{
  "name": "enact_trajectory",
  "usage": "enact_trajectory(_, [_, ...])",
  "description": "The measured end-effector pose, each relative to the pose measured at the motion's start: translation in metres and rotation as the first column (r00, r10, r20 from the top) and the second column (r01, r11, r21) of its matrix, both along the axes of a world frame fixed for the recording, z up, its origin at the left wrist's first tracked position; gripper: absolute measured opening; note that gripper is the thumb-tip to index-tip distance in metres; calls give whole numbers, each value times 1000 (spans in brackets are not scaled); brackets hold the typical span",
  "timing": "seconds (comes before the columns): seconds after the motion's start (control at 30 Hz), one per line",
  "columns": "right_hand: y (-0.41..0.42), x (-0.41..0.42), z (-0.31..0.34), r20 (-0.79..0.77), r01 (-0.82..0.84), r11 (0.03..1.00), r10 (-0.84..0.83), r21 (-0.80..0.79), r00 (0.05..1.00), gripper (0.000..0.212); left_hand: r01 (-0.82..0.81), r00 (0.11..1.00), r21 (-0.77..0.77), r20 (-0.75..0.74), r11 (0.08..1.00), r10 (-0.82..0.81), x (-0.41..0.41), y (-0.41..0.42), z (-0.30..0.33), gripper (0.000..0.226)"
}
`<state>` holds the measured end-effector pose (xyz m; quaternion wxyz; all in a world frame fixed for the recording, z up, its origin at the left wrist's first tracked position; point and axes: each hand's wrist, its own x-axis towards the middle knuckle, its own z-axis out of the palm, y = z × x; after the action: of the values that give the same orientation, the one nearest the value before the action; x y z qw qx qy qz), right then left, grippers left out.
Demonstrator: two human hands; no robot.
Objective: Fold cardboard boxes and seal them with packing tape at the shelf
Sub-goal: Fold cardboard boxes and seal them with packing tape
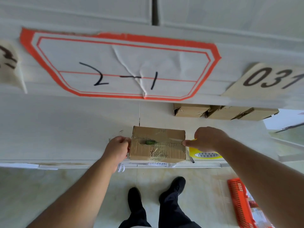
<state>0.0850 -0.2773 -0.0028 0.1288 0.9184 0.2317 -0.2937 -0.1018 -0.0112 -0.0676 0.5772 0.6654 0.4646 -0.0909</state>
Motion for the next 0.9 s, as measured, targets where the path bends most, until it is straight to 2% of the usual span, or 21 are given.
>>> enact_trajectory(0.07, [-1, -1, 0, 4, -4, 1000, 4, -7, 1000, 69, 33, 999, 70, 12, 997, -34, 1, -4, -5, 25])
enact_trajectory(0.17, [-2, 0, -1, 8, -9, 1000, 9, -20, 1000, 68, -13, 998, 180, 60, 984, 2, -1, -11, -7, 11])
enact_trajectory(0.33, [-3, 0, -3, 21, -8, 1000, 8, -8, 1000, 71, 49, 994, 433, 64, 900, -85, -13, -10, -16, 6])
enact_trajectory(0.4, [-2, -1, -2, 20, -9, 1000, 10, -9, 1000, 70, -42, 963, 597, 239, 801, -128, -12, -14, -6, 19])
enact_trajectory(0.43, [-2, -1, -2, 18, -10, 1000, 10, -6, 1000, 70, -39, 914, 684, 318, 728, -250, -9, -19, 3, 31])
enact_trajectory(0.47, [-2, -1, -2, 16, -11, 1000, 11, -3, 1000, 69, 52, 845, 758, 313, 650, -433, -3, -27, 13, 49])
enact_trajectory(0.5, [-2, -1, -2, 12, -9, 1000, 9, 0, 1000, 69, 218, 749, 811, 218, 544, -626, 5, -36, 19, 72])
enact_trajectory(0.53, [-2, 0, -2, 7, -6, 1000, 6, 0, 1000, 71, 403, 637, 825, 57, 396, -769, 13, -44, 21, 96])
enact_trajectory(0.6, [-4, 0, -2, 1, -2, 1000, 2, -2, 1000, 75, 640, 447, 761, -256, 106, -857, 29, -54, 20, 126])
enact_trajectory(0.63, [-4, 0, -2, 1, -4, 1000, 4, -1, 1000, 74, 690, 394, 724, -345, 26, -852, 34, -54, 15, 131])
enact_trajectory(0.73, [-10, 4, -2, -24, 6, 999, -5, 39, 1000, 73, 705, 364, 707, -435, -61, -824, 39, -53, 3, 132])
enact_trajectory(0.9, [-26, 2, -17, -140, 165, 975, -144, 150, 980, 68, 675, 378, 734, -431, -74, -819, 37, -55, 0, 129])
